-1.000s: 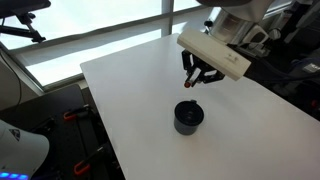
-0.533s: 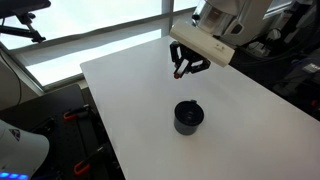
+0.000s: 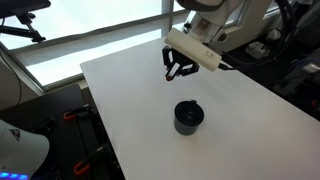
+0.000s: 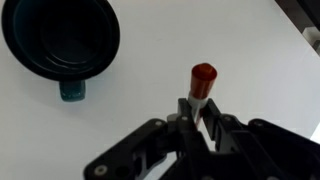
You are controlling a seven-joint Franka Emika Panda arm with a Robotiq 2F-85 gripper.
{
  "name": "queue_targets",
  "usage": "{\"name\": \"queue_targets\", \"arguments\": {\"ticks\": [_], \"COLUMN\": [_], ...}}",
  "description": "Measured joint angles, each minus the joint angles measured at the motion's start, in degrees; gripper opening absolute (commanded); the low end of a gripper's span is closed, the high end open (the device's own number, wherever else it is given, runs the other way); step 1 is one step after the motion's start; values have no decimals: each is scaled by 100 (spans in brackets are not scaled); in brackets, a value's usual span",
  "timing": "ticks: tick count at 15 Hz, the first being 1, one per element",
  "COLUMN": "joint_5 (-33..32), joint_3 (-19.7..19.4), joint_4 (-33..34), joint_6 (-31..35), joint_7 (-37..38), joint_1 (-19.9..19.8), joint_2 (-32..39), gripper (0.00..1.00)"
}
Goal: Put the marker directly onto the counter
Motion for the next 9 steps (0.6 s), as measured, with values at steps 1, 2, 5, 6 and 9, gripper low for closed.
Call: {"name": "queue_targets", "arguments": {"ticks": [1,2,5,6,9], "joint_5": [0,0,0,0,-2], "joint_3": [-6,-17,-75,-86,-99], "joint_4": [-5,-11,-38,-51,-78], "joint_6": [3,8,13,14,15], "joint_7": [0,0,9,11,18], "joint_1": [-3,-6,-19,-33,-76], "joint_2": [50,104,321,413,733], "gripper": [5,5,5,5,5]}}
